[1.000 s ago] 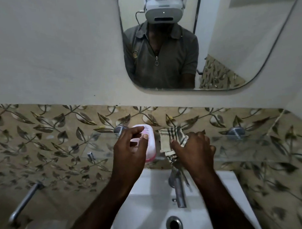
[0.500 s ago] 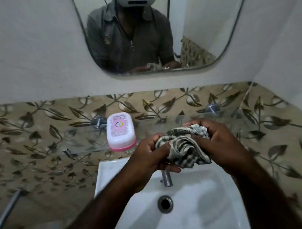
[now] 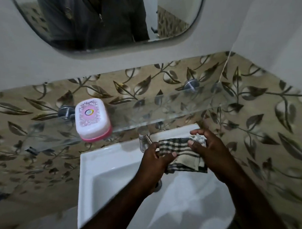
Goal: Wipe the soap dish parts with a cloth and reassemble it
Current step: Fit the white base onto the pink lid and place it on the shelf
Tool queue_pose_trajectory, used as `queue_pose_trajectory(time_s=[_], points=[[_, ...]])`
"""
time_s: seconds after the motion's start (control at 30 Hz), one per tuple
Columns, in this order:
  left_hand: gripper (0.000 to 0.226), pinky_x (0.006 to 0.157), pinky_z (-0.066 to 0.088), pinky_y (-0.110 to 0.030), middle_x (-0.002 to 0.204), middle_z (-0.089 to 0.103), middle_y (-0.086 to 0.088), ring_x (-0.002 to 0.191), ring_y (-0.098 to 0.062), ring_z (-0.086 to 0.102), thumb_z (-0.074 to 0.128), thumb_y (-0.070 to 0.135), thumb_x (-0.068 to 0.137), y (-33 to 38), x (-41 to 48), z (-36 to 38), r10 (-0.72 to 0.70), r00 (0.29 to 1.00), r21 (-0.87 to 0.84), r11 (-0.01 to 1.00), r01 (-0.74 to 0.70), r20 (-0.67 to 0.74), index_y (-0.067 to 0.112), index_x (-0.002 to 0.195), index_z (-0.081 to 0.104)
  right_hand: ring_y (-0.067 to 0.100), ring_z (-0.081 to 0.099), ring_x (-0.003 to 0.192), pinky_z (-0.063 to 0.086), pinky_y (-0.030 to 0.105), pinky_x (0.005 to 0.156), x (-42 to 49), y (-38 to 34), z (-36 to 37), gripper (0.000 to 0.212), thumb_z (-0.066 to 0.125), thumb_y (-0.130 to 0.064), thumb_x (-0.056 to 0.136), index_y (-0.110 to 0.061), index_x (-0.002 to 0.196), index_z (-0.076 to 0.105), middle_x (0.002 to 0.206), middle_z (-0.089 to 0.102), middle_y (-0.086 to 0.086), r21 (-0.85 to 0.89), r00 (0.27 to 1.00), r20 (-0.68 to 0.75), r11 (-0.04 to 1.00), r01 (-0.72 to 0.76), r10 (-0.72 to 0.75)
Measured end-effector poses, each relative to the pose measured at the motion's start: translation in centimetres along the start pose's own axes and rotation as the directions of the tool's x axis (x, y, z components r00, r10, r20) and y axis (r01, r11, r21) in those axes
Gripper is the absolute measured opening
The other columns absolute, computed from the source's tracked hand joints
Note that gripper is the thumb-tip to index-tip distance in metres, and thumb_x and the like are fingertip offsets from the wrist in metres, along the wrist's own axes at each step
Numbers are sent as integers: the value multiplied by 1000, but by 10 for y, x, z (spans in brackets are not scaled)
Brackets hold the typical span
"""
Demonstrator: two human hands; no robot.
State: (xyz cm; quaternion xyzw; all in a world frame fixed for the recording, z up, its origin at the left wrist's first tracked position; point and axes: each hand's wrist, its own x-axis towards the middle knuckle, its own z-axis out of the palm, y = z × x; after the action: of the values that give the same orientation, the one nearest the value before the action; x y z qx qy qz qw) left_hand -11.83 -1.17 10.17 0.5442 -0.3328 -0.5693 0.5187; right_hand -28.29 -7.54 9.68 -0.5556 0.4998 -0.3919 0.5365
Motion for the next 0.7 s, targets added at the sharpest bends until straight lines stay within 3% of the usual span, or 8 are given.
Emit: queue_pose_trajectory(time_s=[0.07,0.13,0.23,0.3,0.43,0.57,0.63,0.7], points=[[55,56,55,-33,91,74,-9,69,-18,70,71,0,82,-13,7,1,-16,1000,-20,1000,15,-24,23,128,51,31,70,90,56,48,81,-1,17,-4,22,67,-15,90,-26,108,61,103,71,15,68,995,-66,995,-73,77],[71,66,59,-39,105,72,-9,84,-20,72,72,2,82,-27,14,3,-15,999,23,1000,14,42,41,135,44,26,70,92,56,45,84,2,34,-10,28,67,-17,90,-22,116,58,108,70,15,147,978,-116,977,-156,174],[56,63,54,-22,110,69,-5,79,-5,68,67,-3,85,-48,30,10,-62,995,108,993,54,79,27,131,55,25,69,99,56,44,86,7,53,-21,51,71,-9,85,-26,129,51,112,69,8,161,963,-40,953,-255,265],[48,64,52,-19,109,68,-4,81,-5,66,65,-5,85,-59,40,17,-118,991,176,979,106,62,17,127,59,22,68,97,58,40,80,12,63,-27,57,72,1,82,-30,125,53,112,67,4,78,966,-8,963,-258,260],[47,83,55,-24,115,66,-1,97,-12,64,62,-7,84,-66,66,32,-67,997,332,942,55,26,13,127,57,18,66,89,57,26,73,39,75,-32,40,70,6,81,-23,108,65,112,69,12,-78,981,-80,980,-184,178],[53,98,50,-37,123,66,-7,112,-21,63,60,-10,83,-54,100,44,49,999,405,913,-49,10,10,132,53,26,68,100,54,44,93,87,79,-42,36,72,3,82,-13,114,69,111,71,13,-168,981,-169,978,-124,95],[50,97,51,-33,118,69,5,107,-12,65,66,-1,84,-56,113,45,19,999,355,934,-30,34,21,128,58,29,64,110,49,46,99,109,84,-46,38,70,-2,85,-5,123,65,119,68,16,-302,981,-190,948,-105,48],[47,91,50,-19,112,63,28,99,8,61,70,12,85,-62,114,44,-10,999,326,945,-4,42,41,119,54,34,58,119,42,44,105,118,90,-42,40,63,-12,92,-1,130,58,128,62,21,-559,987,-162,825,-88,-5]])
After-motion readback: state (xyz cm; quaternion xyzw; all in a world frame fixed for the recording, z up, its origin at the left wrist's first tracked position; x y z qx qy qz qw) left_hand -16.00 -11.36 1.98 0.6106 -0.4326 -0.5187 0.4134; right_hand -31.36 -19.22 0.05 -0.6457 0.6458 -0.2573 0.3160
